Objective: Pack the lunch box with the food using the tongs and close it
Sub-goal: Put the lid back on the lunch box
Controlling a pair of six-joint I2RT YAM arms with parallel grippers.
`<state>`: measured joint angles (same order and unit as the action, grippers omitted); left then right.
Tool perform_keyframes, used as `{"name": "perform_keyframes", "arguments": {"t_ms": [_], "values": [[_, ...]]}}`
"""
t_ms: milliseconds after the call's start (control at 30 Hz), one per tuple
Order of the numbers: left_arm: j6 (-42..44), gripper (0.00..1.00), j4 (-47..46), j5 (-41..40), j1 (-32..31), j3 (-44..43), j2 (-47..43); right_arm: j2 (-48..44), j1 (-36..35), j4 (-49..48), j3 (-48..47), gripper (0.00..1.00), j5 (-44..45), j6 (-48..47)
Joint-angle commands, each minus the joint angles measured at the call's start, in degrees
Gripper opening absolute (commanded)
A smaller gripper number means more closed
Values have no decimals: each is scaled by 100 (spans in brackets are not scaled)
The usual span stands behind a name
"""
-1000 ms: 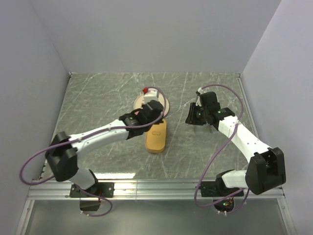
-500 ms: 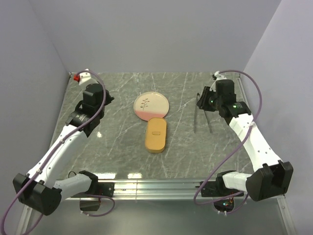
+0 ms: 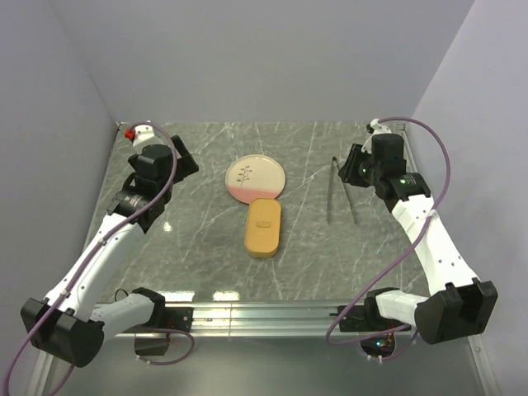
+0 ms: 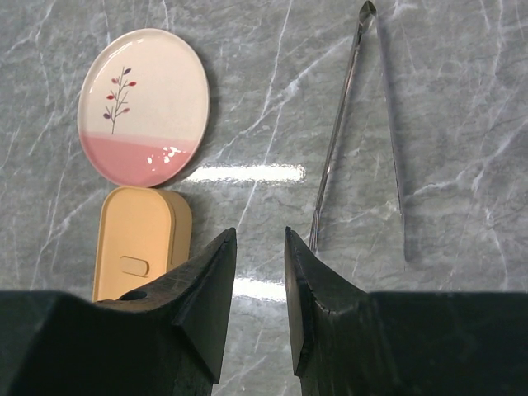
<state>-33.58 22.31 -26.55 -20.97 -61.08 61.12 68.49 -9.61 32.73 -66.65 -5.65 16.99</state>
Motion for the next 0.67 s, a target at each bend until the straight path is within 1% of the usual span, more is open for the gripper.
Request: {"name": "perform_keyframes", "arguments": {"t_ms": [0,133,267,433,533,633], "values": [[150,90,125,123,23,-203,137,-99,64,-12,-102,38,3,-73],[212,92,-190,202,23,-27,-21,-81,73,-12,-102,38,3,-73],[291,93,-279,237,23,8,-57,-90,82,-30,-67,38,11,-65],[352,92,-191,290,23,-88,93,-64,90,-30,-41,38,-6,-56],[396,91,-323,404,23,-18,31,-55,99,-39,-50,38,-6,-56],[440,93,-446,536,32,52,-30,-55,108,-30,-41,38,-6,-56]]}}
